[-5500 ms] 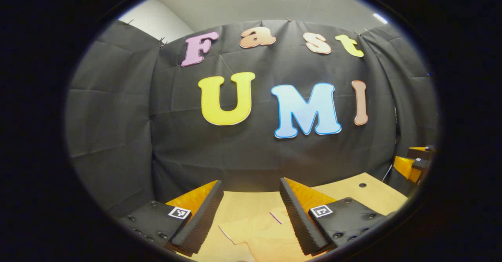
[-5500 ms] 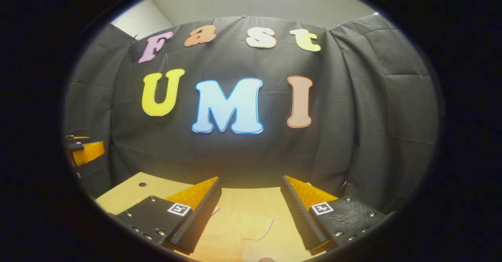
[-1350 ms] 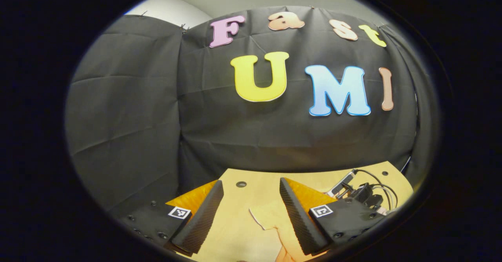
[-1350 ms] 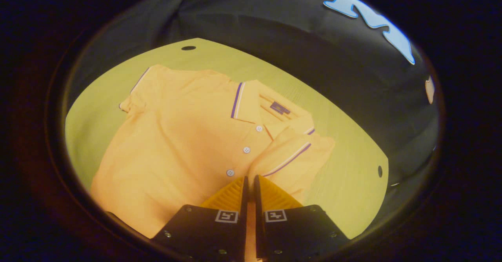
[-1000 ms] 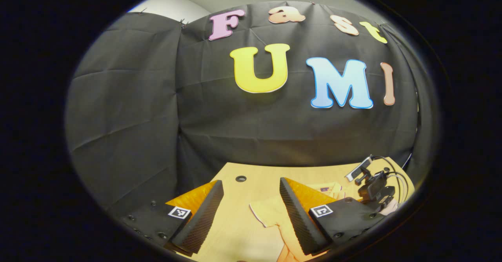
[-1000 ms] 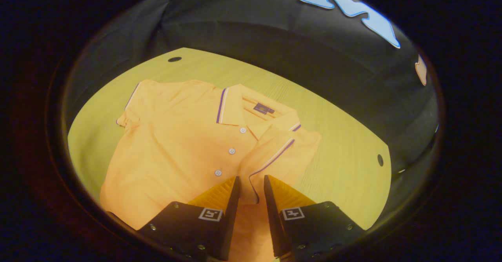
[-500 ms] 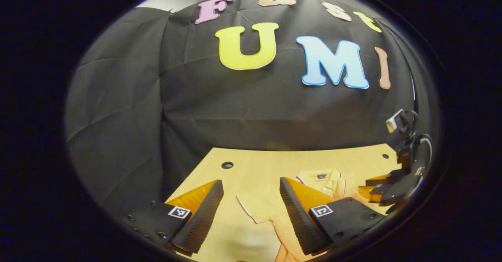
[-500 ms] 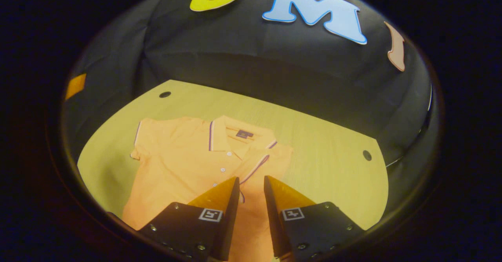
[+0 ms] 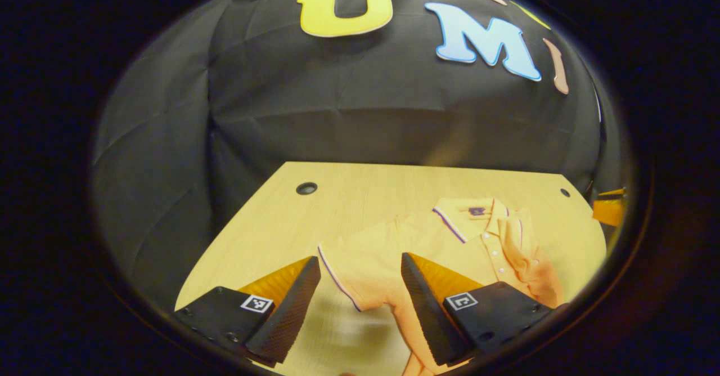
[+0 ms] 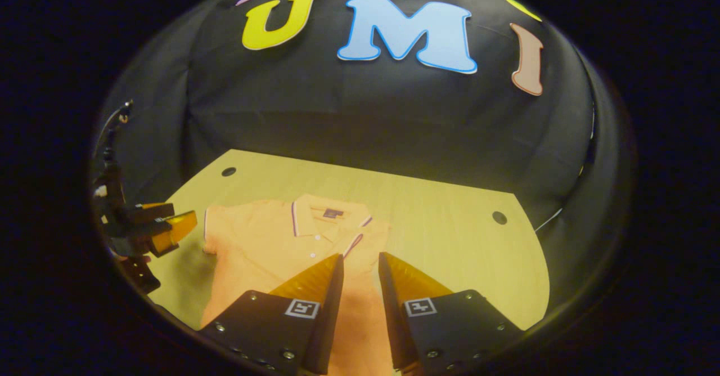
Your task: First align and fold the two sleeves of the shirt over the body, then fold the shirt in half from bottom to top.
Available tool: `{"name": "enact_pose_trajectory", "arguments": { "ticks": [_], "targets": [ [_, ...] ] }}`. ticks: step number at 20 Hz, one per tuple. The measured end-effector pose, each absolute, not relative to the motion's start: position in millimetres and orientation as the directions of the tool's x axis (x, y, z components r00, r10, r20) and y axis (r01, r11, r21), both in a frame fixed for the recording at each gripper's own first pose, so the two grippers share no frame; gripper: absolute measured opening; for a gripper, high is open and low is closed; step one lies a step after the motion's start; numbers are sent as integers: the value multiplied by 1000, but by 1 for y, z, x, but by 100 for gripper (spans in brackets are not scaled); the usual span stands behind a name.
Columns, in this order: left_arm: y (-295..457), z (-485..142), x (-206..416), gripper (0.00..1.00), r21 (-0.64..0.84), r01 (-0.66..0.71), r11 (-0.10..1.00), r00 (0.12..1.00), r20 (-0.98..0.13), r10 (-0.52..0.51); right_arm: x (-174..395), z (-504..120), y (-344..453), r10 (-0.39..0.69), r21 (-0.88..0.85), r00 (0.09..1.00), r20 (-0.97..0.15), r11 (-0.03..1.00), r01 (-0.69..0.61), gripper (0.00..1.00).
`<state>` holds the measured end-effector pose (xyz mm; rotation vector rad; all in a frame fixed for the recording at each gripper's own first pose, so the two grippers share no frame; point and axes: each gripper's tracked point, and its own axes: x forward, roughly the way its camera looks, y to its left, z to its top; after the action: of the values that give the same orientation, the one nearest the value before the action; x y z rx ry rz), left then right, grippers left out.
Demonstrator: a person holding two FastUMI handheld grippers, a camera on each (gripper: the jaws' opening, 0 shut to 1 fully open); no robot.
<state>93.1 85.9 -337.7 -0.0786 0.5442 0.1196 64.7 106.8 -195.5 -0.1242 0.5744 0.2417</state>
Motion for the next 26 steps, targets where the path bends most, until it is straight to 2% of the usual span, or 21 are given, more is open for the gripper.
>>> {"name": "enact_pose_trajectory", "arguments": {
  "ticks": [9,13,15,18,23,24,25,26],
  "targets": [
    [93,-417,93,95,-37,-162,986,729,-677,94,42,-170,53,63,-27,854,-516,996,-90,40],
    [88,-435,90,99,-19,-162,987,692,-715,100,27,-176,29,17,-14,846,-533,999,-29,40],
    [87,-436,93,96,-18,-168,986,690,-717,104,23,-180,22,1,-3,842,-540,1000,-3,40],
    [86,-434,90,97,-12,-169,986,681,-724,108,19,-183,16,-9,12,837,-547,1000,19,41],
    [76,-434,91,92,-31,-170,985,681,-726,95,18,-184,18,0,19,838,-546,1000,12,40],
    [76,-436,90,82,-25,-179,984,675,-730,104,18,-184,19,4,18,837,-547,1000,7,41],
    [72,-435,94,80,-42,-175,984,683,-725,91,17,-185,20,8,17,837,-548,1000,2,40],
    [70,-436,93,72,-35,-178,983,676,-731,96,16,-184,21,11,15,837,-547,1000,-3,40]
  ]
}}
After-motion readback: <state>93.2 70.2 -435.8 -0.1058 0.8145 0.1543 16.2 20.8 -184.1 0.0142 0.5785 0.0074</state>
